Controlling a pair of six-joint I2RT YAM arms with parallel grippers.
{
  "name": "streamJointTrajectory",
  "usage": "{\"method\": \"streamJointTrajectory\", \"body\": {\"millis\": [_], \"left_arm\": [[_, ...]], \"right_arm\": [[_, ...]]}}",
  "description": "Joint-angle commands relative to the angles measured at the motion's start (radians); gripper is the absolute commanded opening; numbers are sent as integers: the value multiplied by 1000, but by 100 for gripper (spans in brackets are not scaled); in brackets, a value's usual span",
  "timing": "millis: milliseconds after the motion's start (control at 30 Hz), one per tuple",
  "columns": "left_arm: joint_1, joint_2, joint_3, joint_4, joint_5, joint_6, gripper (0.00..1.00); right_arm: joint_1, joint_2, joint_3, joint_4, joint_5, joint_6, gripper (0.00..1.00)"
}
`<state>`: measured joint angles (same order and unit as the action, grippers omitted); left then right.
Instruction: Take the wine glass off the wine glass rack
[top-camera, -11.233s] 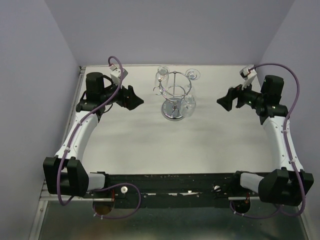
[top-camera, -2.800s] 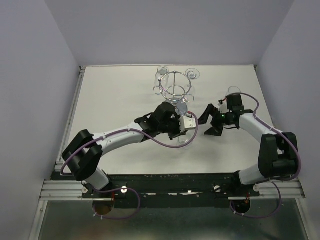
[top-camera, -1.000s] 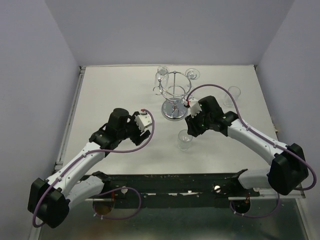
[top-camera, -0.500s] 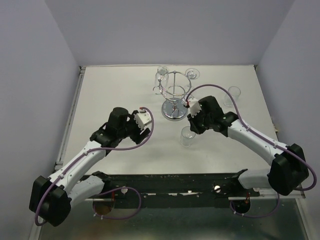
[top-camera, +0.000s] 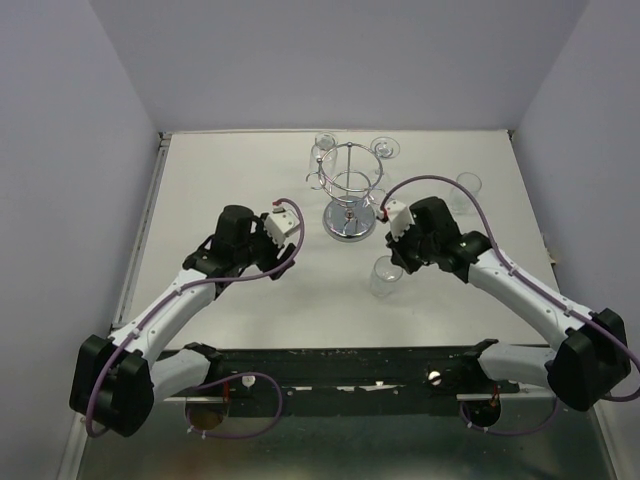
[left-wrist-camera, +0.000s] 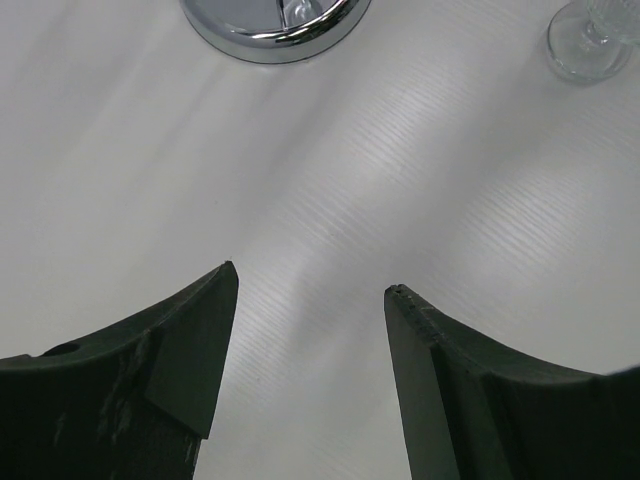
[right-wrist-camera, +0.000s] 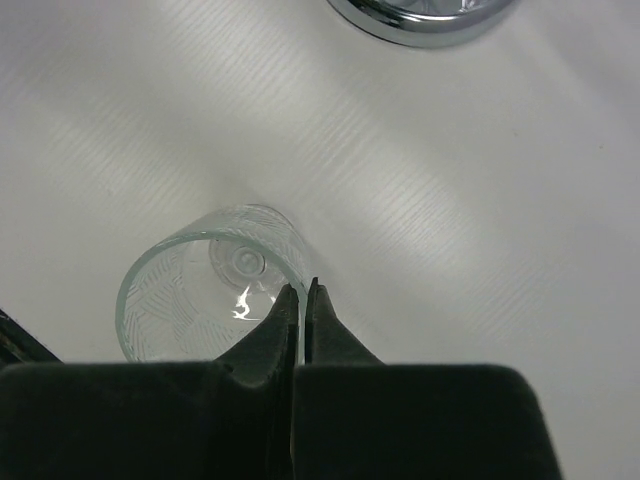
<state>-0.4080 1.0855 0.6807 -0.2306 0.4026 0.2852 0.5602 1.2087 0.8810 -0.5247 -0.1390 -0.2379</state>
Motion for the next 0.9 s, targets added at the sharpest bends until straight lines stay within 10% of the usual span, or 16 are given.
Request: {"method": "streamJointTrajectory", "body": {"millis": [0, 867], "left_arm": [[8, 14, 48, 14, 36, -14, 75], [14, 10, 34, -4, 31, 29, 76]], "right_arm": [[-115, -8, 6, -30, 3, -15, 1], [-822, 462, 513, -230, 35, -149, 1]]}}
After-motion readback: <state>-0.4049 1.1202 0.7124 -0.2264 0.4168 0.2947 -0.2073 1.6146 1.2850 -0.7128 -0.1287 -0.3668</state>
